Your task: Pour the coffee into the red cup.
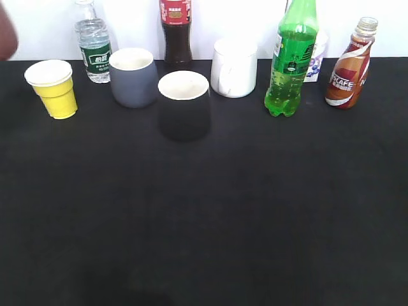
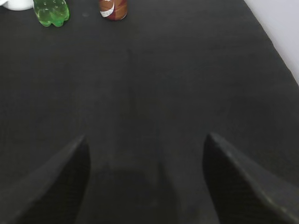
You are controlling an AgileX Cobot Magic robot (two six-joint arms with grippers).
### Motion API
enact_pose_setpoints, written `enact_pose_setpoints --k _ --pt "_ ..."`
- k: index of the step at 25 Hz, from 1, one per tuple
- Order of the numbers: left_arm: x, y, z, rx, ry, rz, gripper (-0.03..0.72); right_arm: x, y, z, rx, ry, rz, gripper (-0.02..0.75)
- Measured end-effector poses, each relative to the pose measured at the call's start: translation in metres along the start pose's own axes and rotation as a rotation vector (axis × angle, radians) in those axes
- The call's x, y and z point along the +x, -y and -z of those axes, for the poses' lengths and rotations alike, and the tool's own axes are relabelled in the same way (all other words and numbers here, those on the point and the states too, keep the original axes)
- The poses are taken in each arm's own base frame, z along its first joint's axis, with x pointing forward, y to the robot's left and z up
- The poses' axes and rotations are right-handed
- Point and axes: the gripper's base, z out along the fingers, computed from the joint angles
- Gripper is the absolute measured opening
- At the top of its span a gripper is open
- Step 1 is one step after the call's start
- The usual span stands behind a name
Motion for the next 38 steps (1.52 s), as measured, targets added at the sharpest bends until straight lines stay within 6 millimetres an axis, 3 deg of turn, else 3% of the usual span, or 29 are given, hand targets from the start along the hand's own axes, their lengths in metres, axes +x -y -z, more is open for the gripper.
enact_pose_setpoints --k 2,5,12,14,20,22,25,28,33,38 --pt "0.001 0.018 0.027 0.056 0.005 -0.006 0.071 0.0 0.0 0.0 0.0 0.0 0.0 0.587" --pt "0.002 0.05 0.051 0.183 -0.01 -0.026 0.07 0.0 0.0 0.0 0.0 0.0 0.0 0.587" --pt "0.0 0.118 0.074 0.5 -0.012 -0.068 0.069 0.0 0.0 0.0 0.0 0.0 0.0 0.587" --pt "0.0 0.128 0.079 0.547 -0.01 -0.075 0.069 0.0 0.0 0.0 0.0 0.0 0.0 0.587" --pt "0.001 0.129 0.08 0.554 -0.013 -0.077 0.069 -0.007 0.0 -0.001 -0.001 0.016 0.001 0.587" --pt "0.001 0.129 0.08 0.554 -0.013 -0.077 0.069 -0.023 -0.001 -0.011 -0.004 0.047 0.004 0.587" --pt "0.001 0.129 0.08 0.554 -0.013 -0.077 0.069 -0.06 -0.004 -0.033 -0.018 0.235 0.009 0.587" --pt "0.001 0.129 0.08 0.554 -0.013 -0.077 0.069 -0.085 -0.007 -0.071 -0.03 0.26 0.014 0.587" --pt "0.001 0.129 0.08 0.554 -0.013 -0.077 0.069 -0.099 -0.011 -0.124 -0.043 0.248 0.018 0.587" --pt "0.001 0.129 0.08 0.554 -0.013 -0.077 0.069 -0.099 -0.014 -0.172 -0.053 0.218 0.022 0.587"
